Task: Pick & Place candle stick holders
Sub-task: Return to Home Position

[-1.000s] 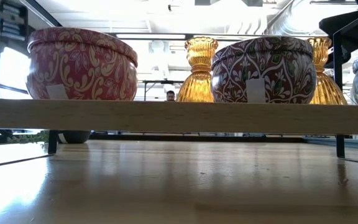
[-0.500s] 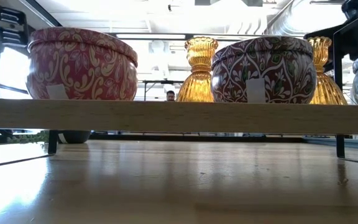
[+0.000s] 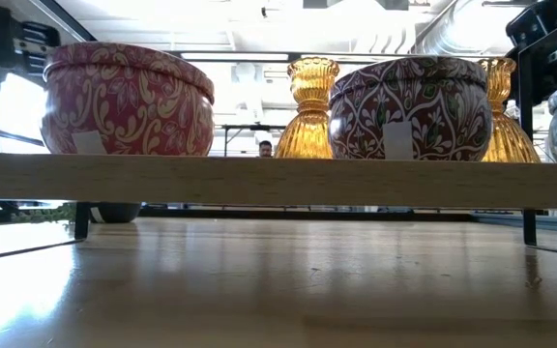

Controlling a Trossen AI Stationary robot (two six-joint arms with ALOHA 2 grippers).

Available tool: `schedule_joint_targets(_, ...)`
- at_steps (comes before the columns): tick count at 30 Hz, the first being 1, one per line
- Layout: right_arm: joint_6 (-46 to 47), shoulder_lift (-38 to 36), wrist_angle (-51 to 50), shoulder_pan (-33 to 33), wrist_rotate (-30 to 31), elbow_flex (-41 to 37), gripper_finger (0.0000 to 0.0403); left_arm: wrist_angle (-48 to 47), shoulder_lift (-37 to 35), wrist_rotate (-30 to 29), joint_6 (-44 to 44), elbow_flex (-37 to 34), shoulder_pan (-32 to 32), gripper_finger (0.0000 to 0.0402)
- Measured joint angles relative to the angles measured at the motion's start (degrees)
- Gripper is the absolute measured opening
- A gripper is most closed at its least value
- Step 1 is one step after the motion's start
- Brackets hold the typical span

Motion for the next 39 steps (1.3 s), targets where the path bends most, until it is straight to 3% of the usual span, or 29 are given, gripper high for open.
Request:
schedule_joint_targets(10,-1.55,0.0,-0.19,-8.7,-7.13,0.0,0.0,0.88,0.02,22.17,-5.5,-1.03,23.49,0.0)
schedule_joint_targets(18,-1.57,-0.06,-0.52,-14.1,-10.85,0.0,0.0,2.51,0.02,35.98,-6.14,-1.09,36.5,0.0)
schedule_joint_targets(26,-2.53,-2.19,-0.82,-14.92,-12.96,-0.02,0.0,2.91,0.02,43.68,-7.61,-1.16,43.47,0.0)
schedule_joint_targets(39,-2.65,-11.79,-8.17,-14.92,-13.04,-0.02,0.0,3.05,0.02,49.35,-10.9,-1.21,49.21,0.0)
